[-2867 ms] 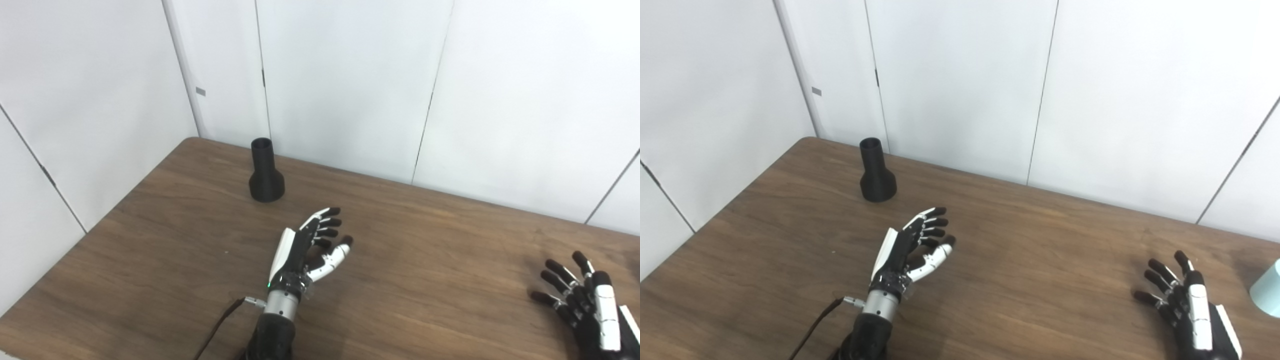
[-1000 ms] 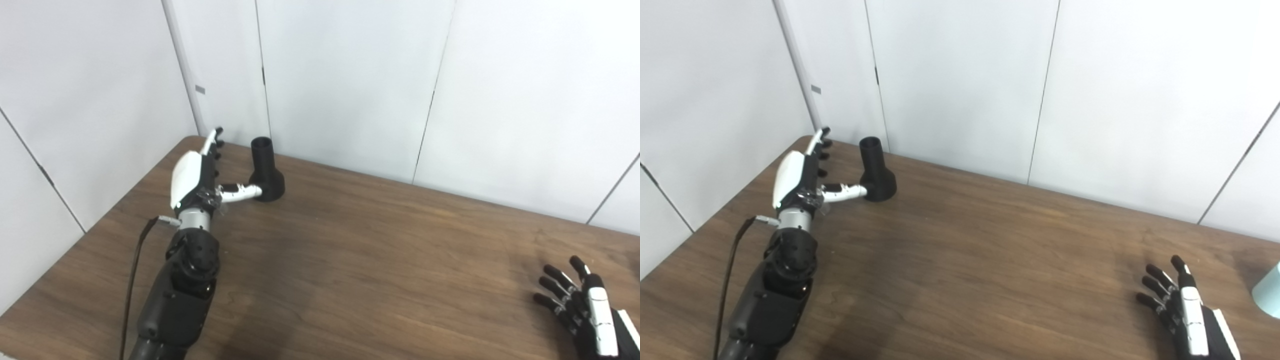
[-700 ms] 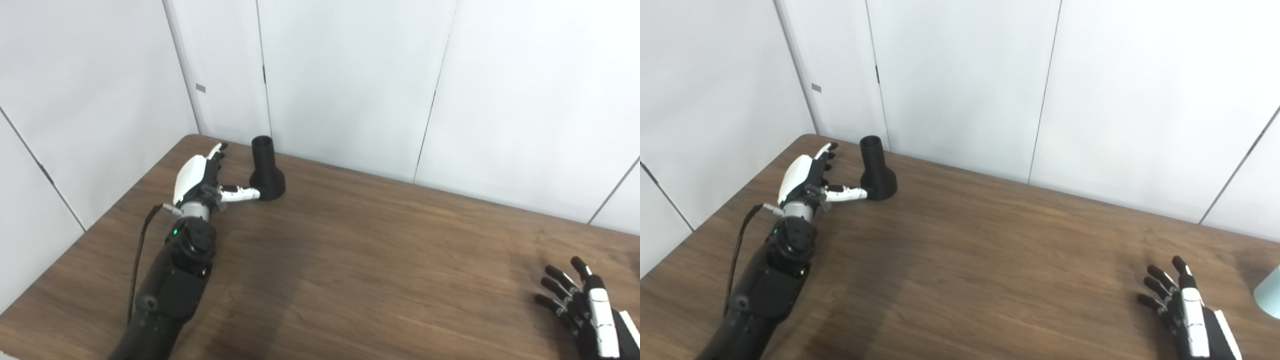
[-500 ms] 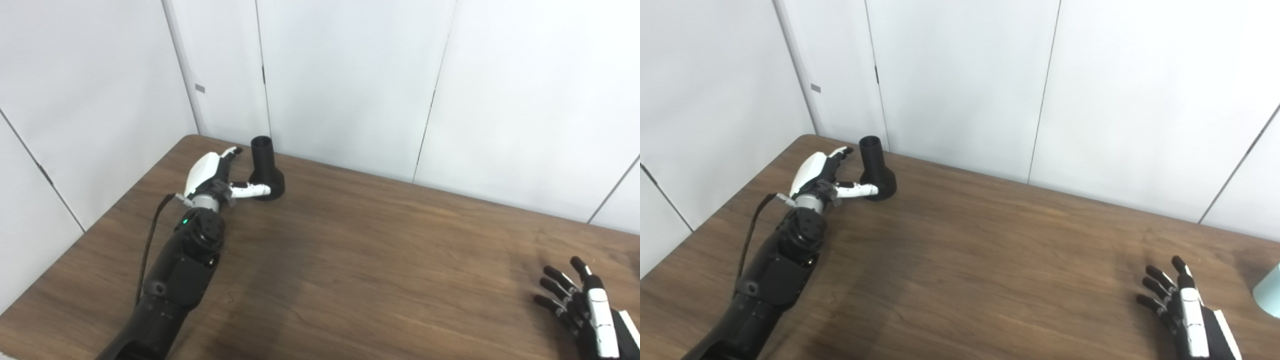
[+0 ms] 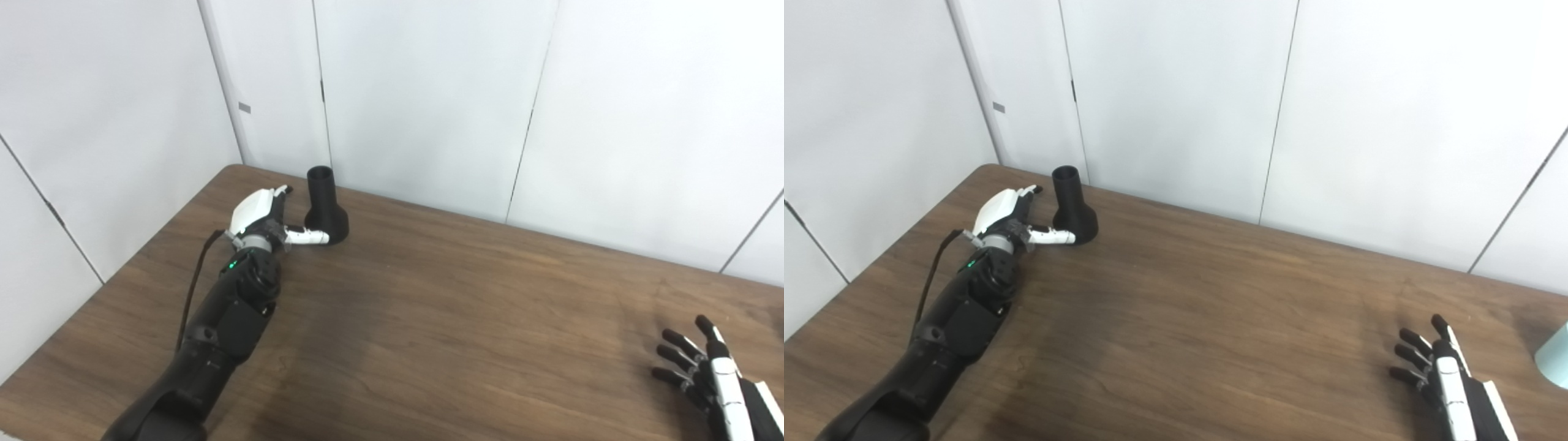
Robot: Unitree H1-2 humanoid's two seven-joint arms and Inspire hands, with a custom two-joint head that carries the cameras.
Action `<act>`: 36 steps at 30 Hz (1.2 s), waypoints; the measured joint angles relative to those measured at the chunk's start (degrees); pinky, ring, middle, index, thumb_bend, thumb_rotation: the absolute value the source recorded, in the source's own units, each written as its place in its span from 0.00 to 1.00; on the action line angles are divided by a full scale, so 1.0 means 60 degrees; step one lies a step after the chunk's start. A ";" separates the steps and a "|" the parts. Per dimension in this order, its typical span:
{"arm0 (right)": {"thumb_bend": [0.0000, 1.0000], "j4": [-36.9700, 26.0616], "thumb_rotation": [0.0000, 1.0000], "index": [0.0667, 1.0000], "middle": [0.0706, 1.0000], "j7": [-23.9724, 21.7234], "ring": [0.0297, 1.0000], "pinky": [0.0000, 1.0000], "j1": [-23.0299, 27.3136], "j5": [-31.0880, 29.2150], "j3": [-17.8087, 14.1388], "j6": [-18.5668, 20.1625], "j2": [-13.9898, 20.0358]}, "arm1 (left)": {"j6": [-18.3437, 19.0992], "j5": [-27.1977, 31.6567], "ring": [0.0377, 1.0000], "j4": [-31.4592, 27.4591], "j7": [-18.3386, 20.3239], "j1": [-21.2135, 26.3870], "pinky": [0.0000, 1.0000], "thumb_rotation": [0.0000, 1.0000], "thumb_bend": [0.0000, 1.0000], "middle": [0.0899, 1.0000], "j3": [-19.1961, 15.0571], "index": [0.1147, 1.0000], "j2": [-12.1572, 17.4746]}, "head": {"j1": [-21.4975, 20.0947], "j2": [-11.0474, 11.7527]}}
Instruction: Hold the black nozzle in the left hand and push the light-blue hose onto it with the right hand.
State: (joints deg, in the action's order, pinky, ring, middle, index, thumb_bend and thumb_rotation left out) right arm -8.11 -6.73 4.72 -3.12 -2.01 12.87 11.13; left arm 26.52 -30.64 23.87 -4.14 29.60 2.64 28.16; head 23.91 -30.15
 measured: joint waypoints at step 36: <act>0.30 -0.0170 1.00 0.98 0.82 -0.0002 0.81 0.68 -0.0100 0.0076 0.0072 0.0059 0.0011 | -0.0791 -0.0096 0.92 0.2275 -0.1090 0.0932 1.00 0.33 1.00 0.86 0.0658 0.80 -0.0139 | -0.0132 -0.0366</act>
State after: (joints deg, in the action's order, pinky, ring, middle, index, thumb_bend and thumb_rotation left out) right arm -9.13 -6.74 4.12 -2.67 -1.58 13.22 11.20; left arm 21.77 -31.22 37.52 -10.68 35.19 6.59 27.32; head 23.12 -32.34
